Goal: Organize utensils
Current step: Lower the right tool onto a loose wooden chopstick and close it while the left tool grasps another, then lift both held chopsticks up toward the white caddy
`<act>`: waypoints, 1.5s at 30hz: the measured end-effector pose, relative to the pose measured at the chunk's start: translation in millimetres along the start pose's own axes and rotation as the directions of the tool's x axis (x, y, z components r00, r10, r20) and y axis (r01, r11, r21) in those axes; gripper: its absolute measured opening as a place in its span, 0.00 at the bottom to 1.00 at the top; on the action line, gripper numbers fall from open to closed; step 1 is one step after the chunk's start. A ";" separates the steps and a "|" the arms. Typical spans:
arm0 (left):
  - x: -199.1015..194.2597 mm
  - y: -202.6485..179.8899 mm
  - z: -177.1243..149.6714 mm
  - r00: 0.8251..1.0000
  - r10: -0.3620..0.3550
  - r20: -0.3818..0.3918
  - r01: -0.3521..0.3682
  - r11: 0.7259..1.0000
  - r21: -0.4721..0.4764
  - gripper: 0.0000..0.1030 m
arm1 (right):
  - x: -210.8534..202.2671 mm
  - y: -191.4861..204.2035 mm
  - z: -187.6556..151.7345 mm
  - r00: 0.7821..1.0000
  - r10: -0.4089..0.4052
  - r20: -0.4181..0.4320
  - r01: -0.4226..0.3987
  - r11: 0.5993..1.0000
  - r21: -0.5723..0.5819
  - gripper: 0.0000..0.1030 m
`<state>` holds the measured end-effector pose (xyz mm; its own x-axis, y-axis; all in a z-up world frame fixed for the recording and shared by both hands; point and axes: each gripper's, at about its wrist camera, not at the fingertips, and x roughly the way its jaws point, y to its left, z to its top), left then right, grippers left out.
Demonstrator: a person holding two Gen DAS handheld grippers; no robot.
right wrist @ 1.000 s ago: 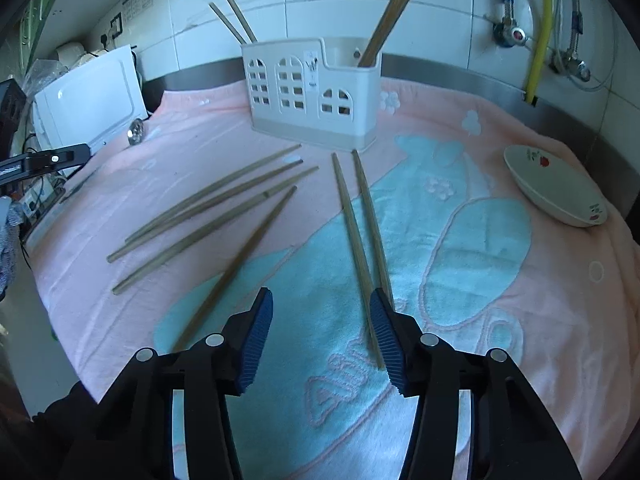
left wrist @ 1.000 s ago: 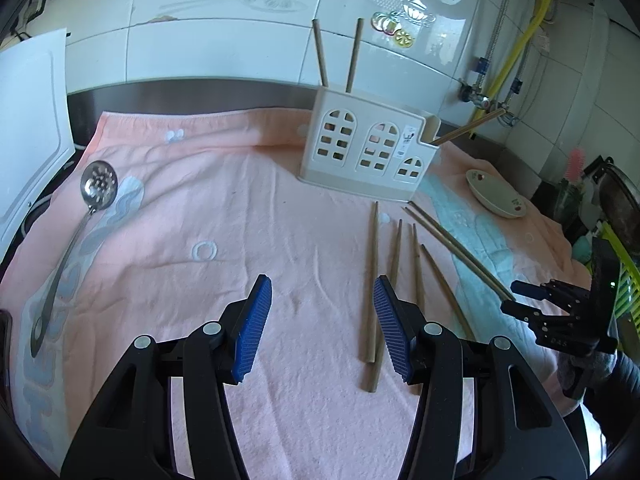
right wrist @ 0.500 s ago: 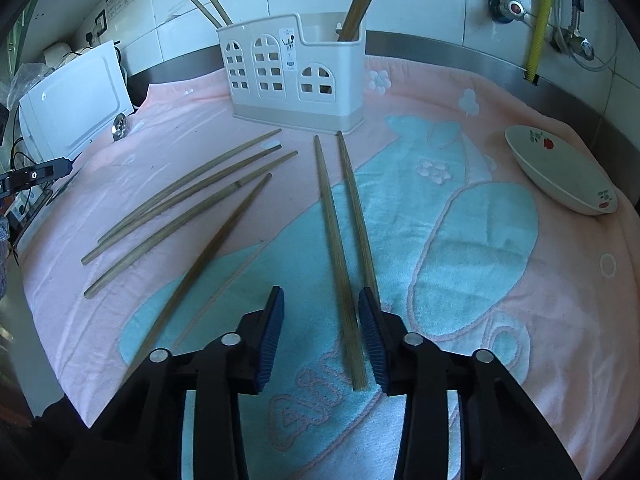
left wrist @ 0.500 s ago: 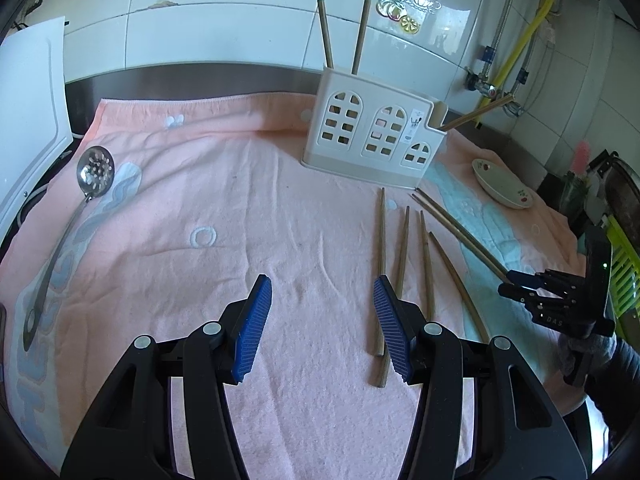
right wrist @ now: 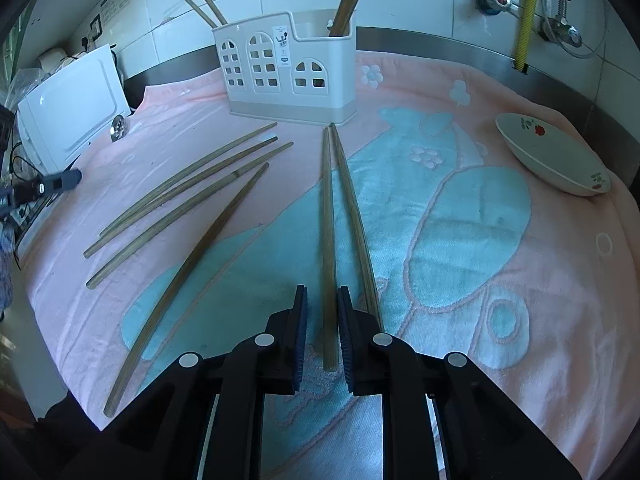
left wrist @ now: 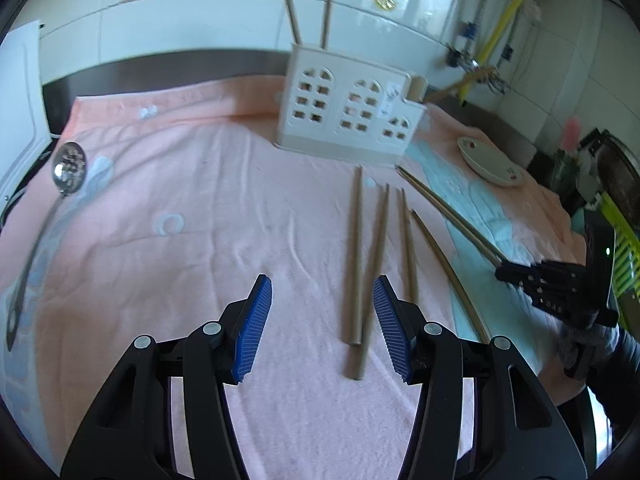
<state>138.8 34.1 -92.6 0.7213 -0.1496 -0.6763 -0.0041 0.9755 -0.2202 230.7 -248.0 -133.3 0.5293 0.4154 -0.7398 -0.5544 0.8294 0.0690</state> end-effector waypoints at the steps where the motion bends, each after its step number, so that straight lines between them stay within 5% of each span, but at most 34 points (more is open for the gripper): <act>1: 2.5 -1.9 -1.3 1.000 -0.004 -0.007 0.004 1.000 0.006 0.51 | -0.1 0.5 0.1 1.000 -0.006 0.002 0.006 1.000 0.007 0.14; 3: 10.1 -8.0 -3.6 1.000 -0.011 -0.026 0.012 1.000 0.024 0.51 | -0.4 3.1 -0.3 1.000 -0.017 0.005 0.017 1.000 0.000 0.11; 9: 33.8 -17.7 -3.7 0.997 -0.026 -0.078 0.029 0.999 0.044 0.26 | -4.0 5.4 -3.1 1.000 -0.015 0.022 0.015 1.000 0.024 0.07; 13: 50.2 -20.4 -1.1 0.994 -0.020 -0.110 0.026 0.998 0.055 0.19 | -8.0 7.7 -5.0 0.999 -0.019 0.036 0.018 0.999 0.028 0.07; 35: 70.2 -18.5 3.1 0.989 0.009 -0.150 0.001 0.998 0.064 0.06 | -42.6 16.5 0.6 0.992 -0.027 0.123 0.021 0.998 0.053 0.07; 45: 26.3 -24.3 22.3 0.999 -0.014 -0.049 0.019 0.995 0.103 0.05 | -82.1 27.8 31.1 0.973 -0.047 0.224 0.040 0.999 0.037 0.07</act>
<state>173.4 10.0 -89.4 0.6868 -0.1707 -0.7065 0.0808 0.9839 -0.1592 191.7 -247.5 -49.9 0.6852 0.4489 -0.5736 -0.5086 0.8586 0.0644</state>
